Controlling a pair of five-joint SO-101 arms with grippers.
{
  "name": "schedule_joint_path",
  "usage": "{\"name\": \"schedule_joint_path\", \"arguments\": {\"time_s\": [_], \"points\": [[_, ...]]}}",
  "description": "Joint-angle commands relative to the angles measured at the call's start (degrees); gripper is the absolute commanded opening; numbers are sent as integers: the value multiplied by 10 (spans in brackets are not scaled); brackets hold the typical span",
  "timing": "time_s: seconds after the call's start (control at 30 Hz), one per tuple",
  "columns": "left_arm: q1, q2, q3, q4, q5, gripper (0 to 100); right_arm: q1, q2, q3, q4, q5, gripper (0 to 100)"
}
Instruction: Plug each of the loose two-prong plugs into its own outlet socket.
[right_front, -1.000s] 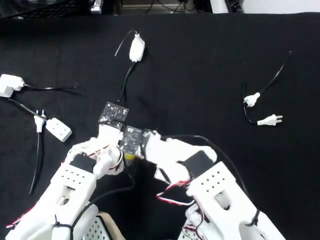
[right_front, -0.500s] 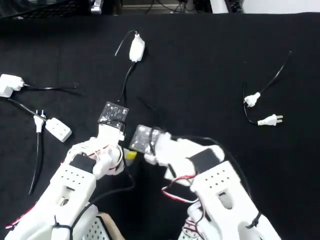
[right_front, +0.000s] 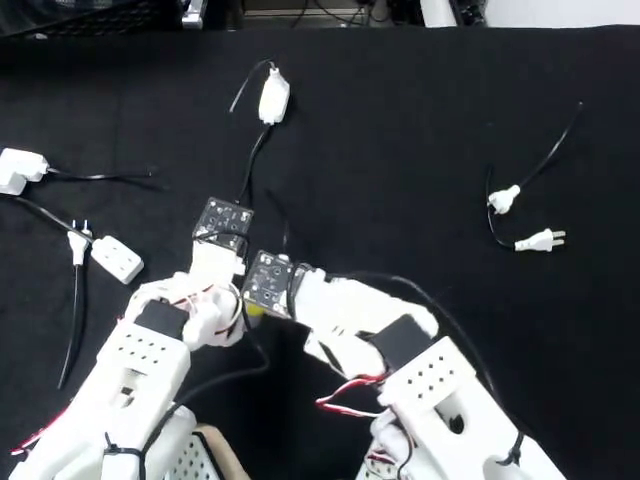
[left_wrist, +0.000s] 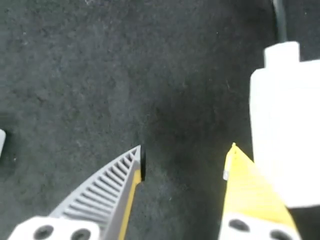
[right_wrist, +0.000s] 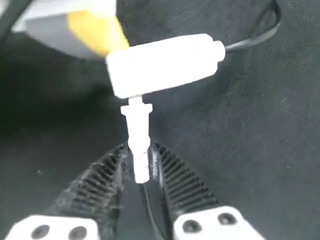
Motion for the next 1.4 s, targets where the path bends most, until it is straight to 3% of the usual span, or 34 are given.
{"name": "schedule_joint_path", "arguments": {"time_s": [0.0, 0.43, 0.87, 1.13, 1.37], "points": [[54, -4, -44, 33, -4, 274, -32, -15, -4, -40, -18, 12], [96, -4, -49, 35, 0, 274, -66, -15, -7, -44, -39, 12], [-102, -4, -50, -27, 12, 279, 98, -20, -59, 48, 16, 12], [-204, -5, -44, -18, 15, 279, 155, -15, -64, -47, 23, 12], [-212, -5, -44, 31, 15, 279, 155, 97, -189, -103, -6, 12]]}}
